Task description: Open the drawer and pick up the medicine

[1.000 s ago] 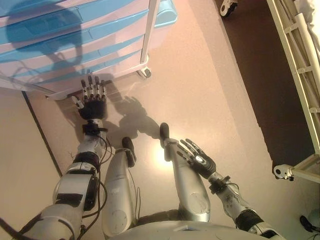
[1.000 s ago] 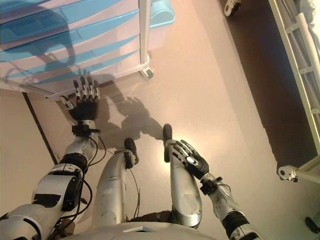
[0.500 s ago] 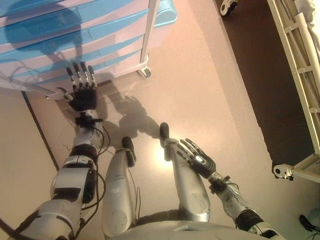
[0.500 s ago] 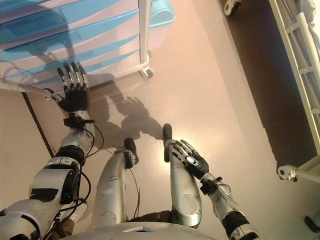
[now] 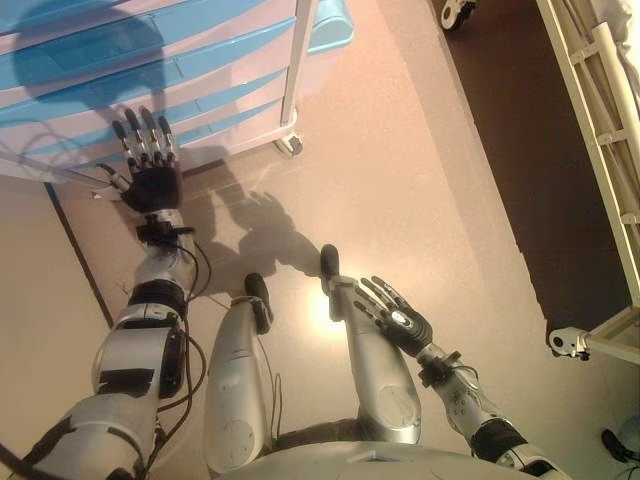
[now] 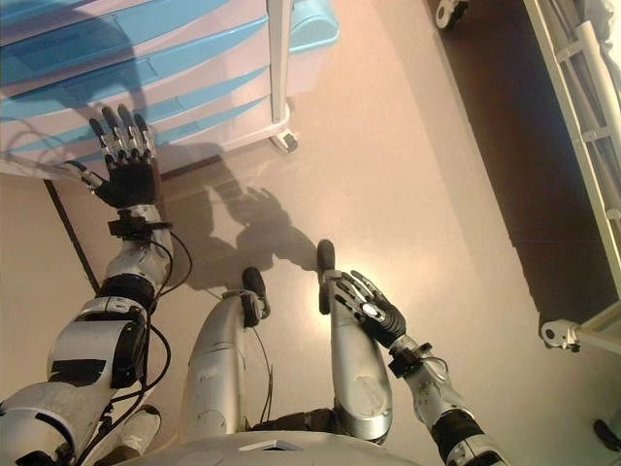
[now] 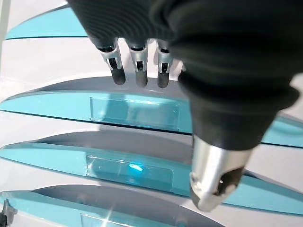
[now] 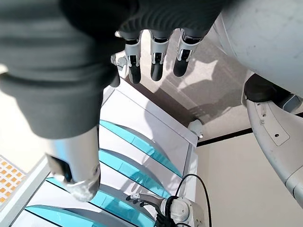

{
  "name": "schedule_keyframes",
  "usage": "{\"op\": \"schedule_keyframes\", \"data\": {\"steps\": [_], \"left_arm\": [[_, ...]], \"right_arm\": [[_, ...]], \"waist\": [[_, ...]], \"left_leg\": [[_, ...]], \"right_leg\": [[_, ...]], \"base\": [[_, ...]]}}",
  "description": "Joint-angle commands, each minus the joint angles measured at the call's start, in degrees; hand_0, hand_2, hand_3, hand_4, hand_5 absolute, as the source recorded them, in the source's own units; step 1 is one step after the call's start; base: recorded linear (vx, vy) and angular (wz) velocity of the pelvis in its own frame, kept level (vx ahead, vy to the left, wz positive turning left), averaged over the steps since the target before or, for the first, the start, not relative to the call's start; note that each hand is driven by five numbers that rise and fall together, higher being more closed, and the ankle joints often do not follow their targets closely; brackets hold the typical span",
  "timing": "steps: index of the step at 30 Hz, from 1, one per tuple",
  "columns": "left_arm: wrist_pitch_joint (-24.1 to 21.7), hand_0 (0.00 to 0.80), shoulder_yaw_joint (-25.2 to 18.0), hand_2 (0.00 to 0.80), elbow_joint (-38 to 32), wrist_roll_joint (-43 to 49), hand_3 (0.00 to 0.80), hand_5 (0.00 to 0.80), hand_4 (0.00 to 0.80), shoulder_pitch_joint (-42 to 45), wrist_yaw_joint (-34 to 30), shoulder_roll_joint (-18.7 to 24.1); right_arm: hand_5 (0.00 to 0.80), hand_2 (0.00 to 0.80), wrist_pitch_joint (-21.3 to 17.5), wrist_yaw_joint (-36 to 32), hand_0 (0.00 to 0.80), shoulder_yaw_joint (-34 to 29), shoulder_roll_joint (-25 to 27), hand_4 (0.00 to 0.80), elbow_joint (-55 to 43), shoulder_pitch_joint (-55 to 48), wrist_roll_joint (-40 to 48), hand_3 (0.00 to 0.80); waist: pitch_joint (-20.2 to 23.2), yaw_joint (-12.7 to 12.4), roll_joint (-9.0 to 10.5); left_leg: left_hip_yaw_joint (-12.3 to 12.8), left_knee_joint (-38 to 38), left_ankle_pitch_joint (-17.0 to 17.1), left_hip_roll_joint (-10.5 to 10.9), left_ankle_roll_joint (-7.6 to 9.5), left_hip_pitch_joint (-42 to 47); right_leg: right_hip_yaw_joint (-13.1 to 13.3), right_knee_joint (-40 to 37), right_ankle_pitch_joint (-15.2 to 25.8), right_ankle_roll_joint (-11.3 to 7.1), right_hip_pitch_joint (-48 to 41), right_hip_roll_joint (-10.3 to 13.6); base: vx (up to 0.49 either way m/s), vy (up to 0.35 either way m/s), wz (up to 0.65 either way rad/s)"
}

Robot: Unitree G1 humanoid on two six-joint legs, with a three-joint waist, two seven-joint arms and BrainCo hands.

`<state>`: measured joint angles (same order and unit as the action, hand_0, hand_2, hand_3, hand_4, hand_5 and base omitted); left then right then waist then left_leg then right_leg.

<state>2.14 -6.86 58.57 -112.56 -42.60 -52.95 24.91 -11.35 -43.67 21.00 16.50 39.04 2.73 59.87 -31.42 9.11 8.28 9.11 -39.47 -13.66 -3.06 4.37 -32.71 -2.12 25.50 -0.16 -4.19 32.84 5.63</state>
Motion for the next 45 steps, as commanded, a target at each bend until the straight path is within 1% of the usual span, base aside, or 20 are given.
{"op": "schedule_keyframes", "data": {"steps": [1, 7, 13, 21, 28, 31, 32, 33, 34, 39, 45], "left_arm": [[-0.7, 0.000, -2.2, 0.000, -2.8, -0.4, 0.000, 0.000, 0.000, -1.8, 0.5, 2.0], [-1.7, 0.000, -0.6, 0.000, -2.5, -0.4, 0.000, 0.000, 0.000, -3.5, 2.8, 3.8], [-2.4, 0.000, 1.1, 0.000, -2.9, -0.4, 0.000, 0.000, 0.000, -5.2, 1.4, 5.4], [-4.0, 0.000, 3.3, 0.000, -4.5, -0.4, 0.000, 0.000, 0.000, -7.2, 1.9, 6.1], [-4.7, 0.000, 3.4, 0.000, -5.5, -0.4, 0.000, 0.000, 0.000, -9.4, -1.5, 6.5], [-5.9, 0.000, 3.9, 0.000, -7.3, -0.4, 0.000, 0.000, 0.000, -10.7, -4.1, 6.3], [-6.3, 0.072, 4.1, 0.072, -7.8, -0.4, 0.072, 0.072, 0.072, -11.0, -4.6, 6.3], [-6.9, 0.555, 4.3, 0.555, -8.3, -0.4, 0.555, 0.555, 0.555, -11.4, -5.0, 6.2], [-7.4, 0.800, 4.4, 0.800, -8.9, -0.4, 0.800, 0.800, 0.800, -11.6, -5.2, 6.1], [-9.0, 0.800, 5.0, 0.800, -11.0, -0.4, 0.800, 0.800, 0.800, -12.5, -5.8, 6.1], [-9.6, 0.800, 5.1, 0.800, -11.7, -0.4, 0.800, 0.800, 0.800, -12.7, -5.4, 6.3]], "right_arm": [[0.000, 0.000, 0.1, -1.4, 0.000, 2.4, 2.0, 0.000, -1.5, -4.1, 1.2, 0.000], [0.000, 0.000, 0.1, -1.6, 0.000, 2.4, 2.7, 0.000, -1.2, -4.2, 1.2, 0.000], [0.000, 0.000, -0.2, -2.3, 0.000, 2.5, 3.5, 0.000, -0.9, -4.2, 1.4, 0.000], [0.000, 0.000, -0.2, -2.5, 0.000, 2.5, 4.2, 0.000, -0.8, -4.4, 1.3, 0.000], [0.000, 0.000, -0.7, -3.6, 0.000, 2.7, 4.5, 0.000, 0.4, -4.4, 1.5, 0.000], [0.000, 0.000, -0.8, -3.9, 0.000, 2.8, 4.6, 0.000, 0.6, -4.4, 1.7, 0.000], [0.000, 0.000, -0.8, -4.0, 0.000, 2.8, 4.7, 0.000, 0.6, -4.4, 1.8, 0.000], [0.000, 0.000, -0.8, -3.9, 0.000, 2.8, 4.7, 0.000, 0.6, -4.3, 1.8, 0.000], [0.000, 0.000, -0.9, -4.1, 0.000, 2.8, 4.7, 0.000, 0.8, -4.3, 1.8, 0.000], [0.000, 0.000, -1.1, -4.1, 0.000, 2.7, 4.6, 0.000, 1.0, -4.5, 1.6, 0.000], [0.000, 0.000, -1.2, -4.2, 0.000, 2.1, 4.6, 0.000, 1.2, -4.5, 1.4, 0.000]], "waist": [[1.6, -0.2, -3.27], [1.6, 0.1, -3.65], [1.6, 0.4, -3.97], [1.6, 0.8, -4.31], [1.6, 0.9, -4.23], [1.6, 1.0, -4.04], [1.6, 1.0, -4.01], [1.6, 0.9, -4.00], [1.6, 0.9, -3.99], [1.6, 0.8, -4.06], [1.6, 0.5, -4.25]], "left_leg": [[1.4, 11.9, 0.7, 3.0, 0.01, 3.1], [1.7, 11.5, 0.7, 3.0, 0.00, 2.7], [2.0, 11.0, 0.5, 3.0, -0.09, 2.2], [2.1, 10.9, 0.5, 3.1, -0.22, 2.2], [2.1, 10.9, 0.5, 3.0, -0.32, 2.5], [2.2, 10.9, 0.5, 2.8, -0.44, 2.5], [2.2, 11.0, 0.5, 2.8, -0.49, 2.7], [2.2, 11.0, 0.6, 2.8, -0.51, 2.7], [2.1, 11.0, 0.6, 2.8, -0.54, 2.7], [1.9, 11.3, 0.8, 2.9, -0.79, 3.1], [1.6, 11.4, 1.0, 3.0, -1.05, 3.3]], "right_leg": [[-0.9, 6.4, -5.2, -0.92, 1.9, -1.1], [-0.8, 6.6, -5.4, -0.72, 2.4, -0.9], [-0.7, 6.7, -5.5, -0.59, 2.9, -0.8], [-0.4, 6.6, -5.6, -0.44, 3.0, -0.7], [-0.4, 6.3, -5.8, -0.26, 2.7, -0.7], [-0.4, 6.3, -5.9, -0.14, 2.6, -0.8], [-0.4, 6.2, -5.9, -0.09, 2.5, -0.8], [-0.5, 6.1, -6.0, -0.05, 2.4, -0.8], [-0.5, 6.1, -6.0, -0.02, 2.3, -0.8], [-0.7, 5.5, -6.4, 0.29, 1.6, -0.6], [-1.0, 5.3, -6.7, 0.48, 1.2, -0.2]], "base": [[0.000, 0.000, 0.00], [0.004, 0.008, -0.01], [0.000, 0.000, 0.00], [0.000, 0.000, 0.00], [0.000, 0.000, -0.02], [0.000, 0.000, 0.00], [0.000, 0.000, 0.00], [0.000, 0.000, 0.00], [0.000, 0.000, 0.00], [0.000, 0.000, 0.00], [0.000, 0.000, 0.00]]}}
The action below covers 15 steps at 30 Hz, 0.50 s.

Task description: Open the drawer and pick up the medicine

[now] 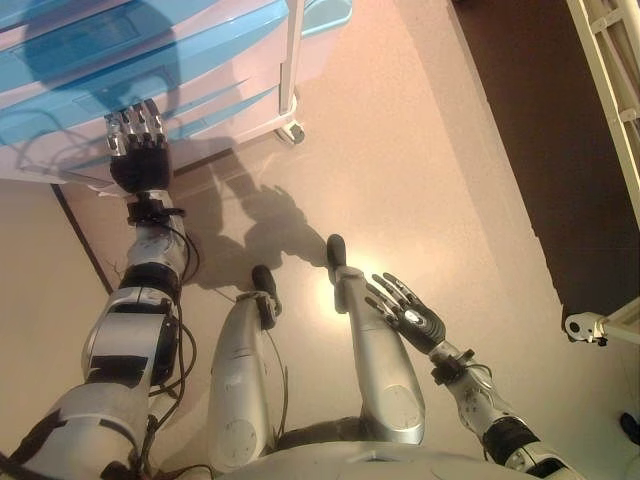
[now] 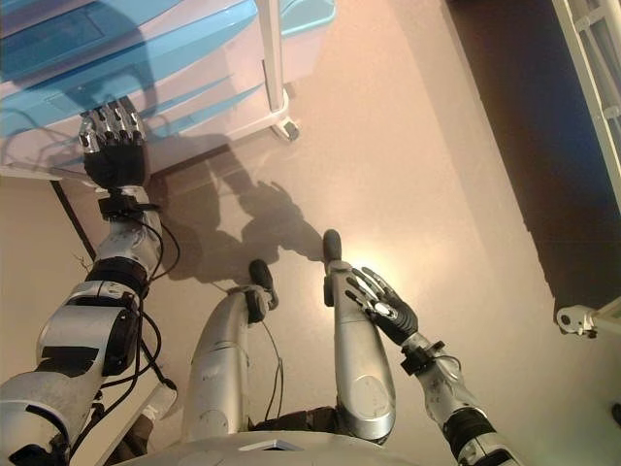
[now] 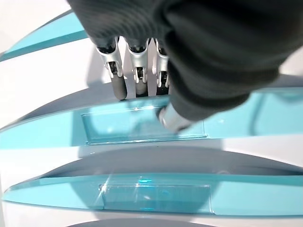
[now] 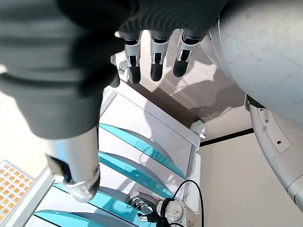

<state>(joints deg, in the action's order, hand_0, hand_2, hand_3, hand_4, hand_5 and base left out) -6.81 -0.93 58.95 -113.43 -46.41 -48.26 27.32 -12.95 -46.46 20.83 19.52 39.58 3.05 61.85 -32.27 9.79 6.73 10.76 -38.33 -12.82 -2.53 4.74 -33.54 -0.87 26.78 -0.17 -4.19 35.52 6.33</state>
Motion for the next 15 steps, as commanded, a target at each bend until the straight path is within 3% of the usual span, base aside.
{"op": "schedule_keyframes", "data": {"steps": [1, 15], "left_arm": [[-0.6, 0.800, -0.8, 0.800, -12.1, 0.4, 0.800, 0.800, 0.800, -8.8, -10.1, 3.9], [0.3, 0.800, -1.9, 0.800, -10.8, 0.4, 0.800, 0.800, 0.800, -7.5, -11.2, 4.8]], "right_arm": [[0.000, 0.000, 0.3, -1.4, 0.000, 2.3, 1.6, 0.000, 0.7, -4.9, -0.6, 0.000], [0.000, 0.000, 0.1, -1.2, 0.000, 1.8, 1.7, 0.000, 0.6, -4.9, -1.4, 0.000]], "waist": [[2.5, -0.2, -2.70], [2.5, -0.9, -2.66]], "left_leg": [[0.0, 10.3, 0.1, 2.5, -1.44, 4.2], [-0.4, 10.9, 1.0, 2.5, -1.94, 4.9]], "right_leg": [[-2.3, 3.9, -6.7, 0.49, -1.6, -0.9], [-3.2, 3.6, -7.2, 1.03, -3.0, -0.6]], "base": [[-0.001, 0.000, 0.04], [0.000, 0.001, 0.01]]}}
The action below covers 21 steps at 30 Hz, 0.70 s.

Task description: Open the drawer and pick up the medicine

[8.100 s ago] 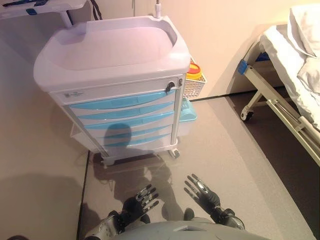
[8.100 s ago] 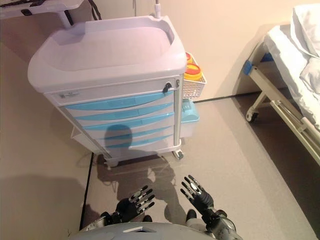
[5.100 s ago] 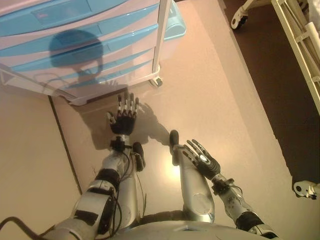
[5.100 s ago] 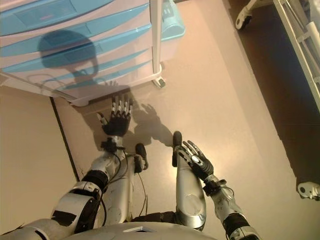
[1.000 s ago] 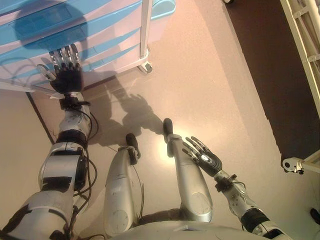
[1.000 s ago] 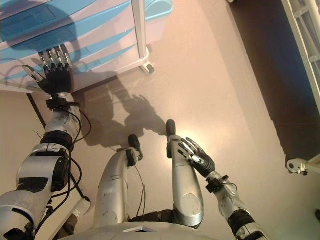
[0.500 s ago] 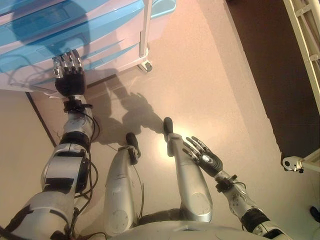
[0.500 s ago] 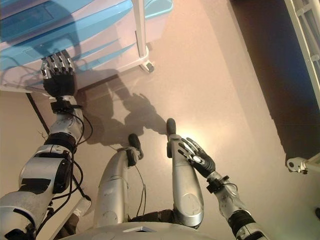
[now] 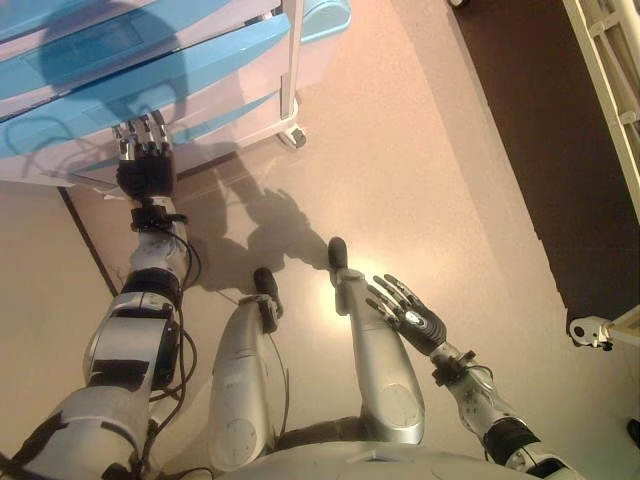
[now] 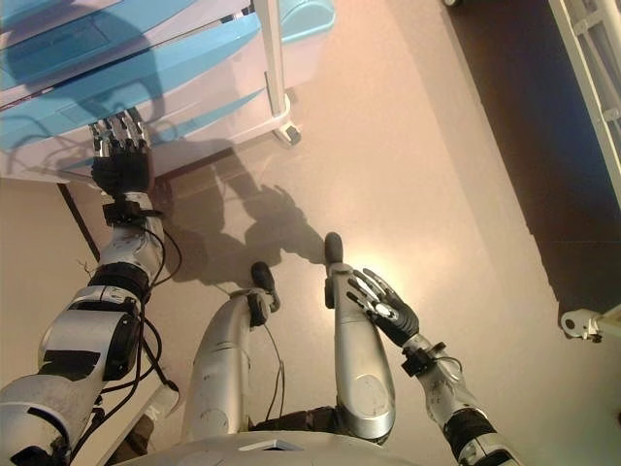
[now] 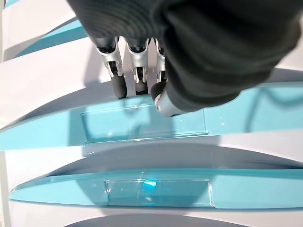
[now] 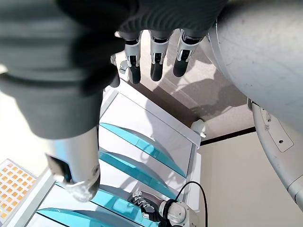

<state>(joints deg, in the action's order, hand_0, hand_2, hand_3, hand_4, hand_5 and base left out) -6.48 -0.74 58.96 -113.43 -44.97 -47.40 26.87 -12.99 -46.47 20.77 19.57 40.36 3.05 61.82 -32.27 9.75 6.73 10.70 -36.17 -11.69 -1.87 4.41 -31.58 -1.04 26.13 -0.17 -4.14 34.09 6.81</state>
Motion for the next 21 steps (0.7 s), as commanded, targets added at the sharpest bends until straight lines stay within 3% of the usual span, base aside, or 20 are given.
{"op": "schedule_keyframes", "data": {"steps": [1, 8, 9, 14, 15, 16, 21], "left_arm": [[0.0, 0.800, -2.0, 0.800, -10.8, 0.4, 0.800, 0.800, 0.800, -8.8, -12.1, 5.3], [1.7, 0.800, -1.9, 0.800, -10.5, 0.4, 0.800, 0.800, 0.800, -5.7, -11.9, 4.8], [2.6, 0.800, -2.0, 0.800, -9.7, 0.4, 0.800, 0.800, 0.800, -4.9, -12.5, 4.6], [4.8, 0.800, -2.2, 0.800, -8.6, 0.4, 0.800, 0.800, 0.800, -1.6, -12.8, 4.3], [5.3, 0.800, -2.2, 0.800, -8.5, 0.5, 0.800, 0.800, 0.800, -0.6, -12.9, 4.1], [5.7, 0.800, -2.4, 0.800, -8.5, 0.9, 0.800, 0.800, 0.800, 0.2, -13.1, 3.9], [7.1, 0.800, -3.1, 0.800, -7.6, 1.3, 0.800, 0.800, 0.800, 3.4, -14.9, 3.2]], "right_arm": [[0.000, 0.000, 0.0, -1.1, 0.000, 1.9, 1.7, 0.000, -0.3, -4.9, -1.3, 0.000], [0.000, 0.000, -0.2, -0.5, 0.000, 1.0, 1.4, 0.000, -1.5, -5.3, -1.0, 0.000], [0.000, 0.000, -0.4, -0.4, 0.000, 0.9, 1.3, 0.000, -1.7, -5.1, -1.4, 0.000], [0.000, 0.000, -0.5, 0.7, 0.000, 1.1, 0.9, 0.000, -3.2, -5.2, -1.5, 0.000], [0.000, 0.000, -0.5, 0.9, 0.000, 1.2, 0.8, 0.000, -3.5, -5.3, -1.5, 0.000], [0.000, 0.000, -0.4, 1.1, 0.000, 1.1, 0.9, 0.000, -4.0, -5.3, -1.4, 0.000], [0.000, 0.000, -0.3, 1.5, 0.000, 1.5, 1.1, 0.000, -5.1, -5.5, -1.4, 0.000]], "waist": [[2.5, -0.9, -2.65], [2.5, -1.5, -2.82], [2.5, -1.6, -2.80], [2.5, -2.4, -2.47], [2.5, -2.6, -2.34], [2.5, -2.8, -2.20], [2.5, -3.4, -1.83]], "left_leg": [[-0.3, 8.8, 0.0, 1.8, -1.64, 3.0], [-0.9, 9.7, 0.8, 1.9, -2.01, 3.5], [-0.4, 10.2, 2.5, 1.8, -1.78, 2.7], [-1.1, 10.7, 3.1, 1.6, -2.02, 2.9], [-1.8, 10.4, 1.7, 1.6, -2.39, 3.8], [-1.4, 10.8, 3.3, 1.4, -2.12, 3.0], [-1.8, 11.3, 3.8, 1.0, -2.46, 3.3]], "right_leg": [[-3.1, 4.2, -7.2, 0.99, -1.6, -1.0], [-3.9, 4.8, -8.2, 1.41, -2.4, -1.2], [-4.5, 4.5, -7.1, 1.97, -1.8, -1.1], [-5.5, 5.2, -7.9, 2.39, -2.4, -1.5], [-5.3, 5.8, -9.5, 2.04, -3.3, -1.7], [-5.9, 5.4, -8.3, 2.57, -2.6, -1.6], [-6.9, 6.3, -9.4, 3.07, -3.2, -1.9]], "base": [[-0.016, -0.015, 0.03], [-0.029, -0.009, 0.01], [-0.125, -0.023, 0.03], [-0.042, -0.045, 0.06], [-0.046, -0.052, 0.07], [-0.044, -0.045, 0.07], [-0.066, -0.031, 0.04]]}}
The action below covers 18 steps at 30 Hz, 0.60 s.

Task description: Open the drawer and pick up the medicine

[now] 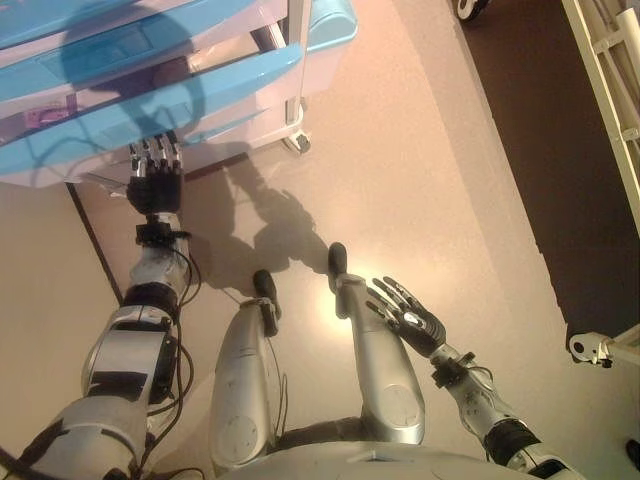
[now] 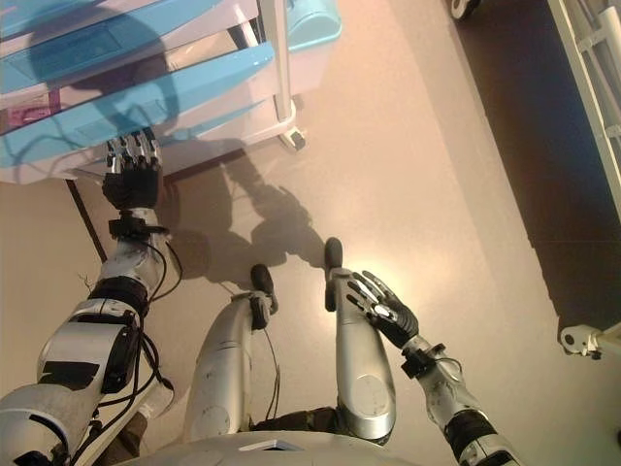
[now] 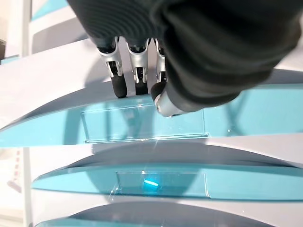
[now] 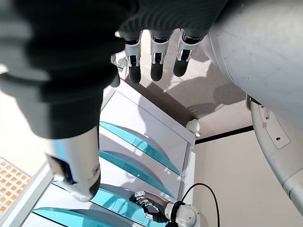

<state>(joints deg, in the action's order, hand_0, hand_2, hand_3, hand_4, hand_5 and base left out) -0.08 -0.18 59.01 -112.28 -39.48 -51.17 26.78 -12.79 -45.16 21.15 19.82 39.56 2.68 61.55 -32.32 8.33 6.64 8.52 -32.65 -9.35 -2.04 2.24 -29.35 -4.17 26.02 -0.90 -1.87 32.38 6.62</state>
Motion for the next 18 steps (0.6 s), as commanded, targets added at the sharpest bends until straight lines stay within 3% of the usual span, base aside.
{"op": "schedule_keyframes", "data": {"steps": [1, 3, 18], "left_arm": [[0.7, 0.800, -3.6, 0.800, -7.6, 0.0, 0.800, 0.800, 0.800, -1.5, -11.5, 2.9], [1.1, 0.800, -3.8, 0.800, -7.4, 0.3, 0.800, 0.800, 0.800, -0.1, -12.1, 2.3], [3.6, 0.800, -3.9, 0.800, -7.8, 6.1, 0.800, 0.800, 0.800, 10.6, -15.3, -4.0]], "right_arm": [[0.000, 0.000, -0.5, 0.3, 0.000, 1.2, 0.8, 0.000, -4.6, -5.2, -1.3, 0.000], [0.000, 0.000, -0.3, 0.4, 0.000, 1.2, 0.8, 0.000, -5.0, -5.4, -1.8, 0.000], [0.000, 0.000, 1.4, 2.5, 0.000, 1.3, -0.1, 0.000, -8.7, -5.7, -3.2, 0.000]], "waist": [[2.5, -2.1, -1.69], [2.5, -2.3, -1.64], [2.5, -4.5, -0.45]], "left_leg": [[0.3, 7.9, 1.6, 1.1, -0.35, 1.1], [-0.5, 7.7, 0.3, 1.2, -0.75, 2.2], [-2.3, 8.3, 1.6, 0.6, -1.52, 2.4]], "right_leg": [[-3.9, 6.6, -8.9, 0.92, -1.6, -1.8], [-3.6, 7.6, -10.8, 0.65, -2.6, -2.1], [-6.1, 11.1, -13.3, 1.42, -3.2, -2.7]], "base": [[-0.045, -0.029, 0.05], [0.046, -0.026, 0.05], [-0.027, -0.043, 0.07]]}}
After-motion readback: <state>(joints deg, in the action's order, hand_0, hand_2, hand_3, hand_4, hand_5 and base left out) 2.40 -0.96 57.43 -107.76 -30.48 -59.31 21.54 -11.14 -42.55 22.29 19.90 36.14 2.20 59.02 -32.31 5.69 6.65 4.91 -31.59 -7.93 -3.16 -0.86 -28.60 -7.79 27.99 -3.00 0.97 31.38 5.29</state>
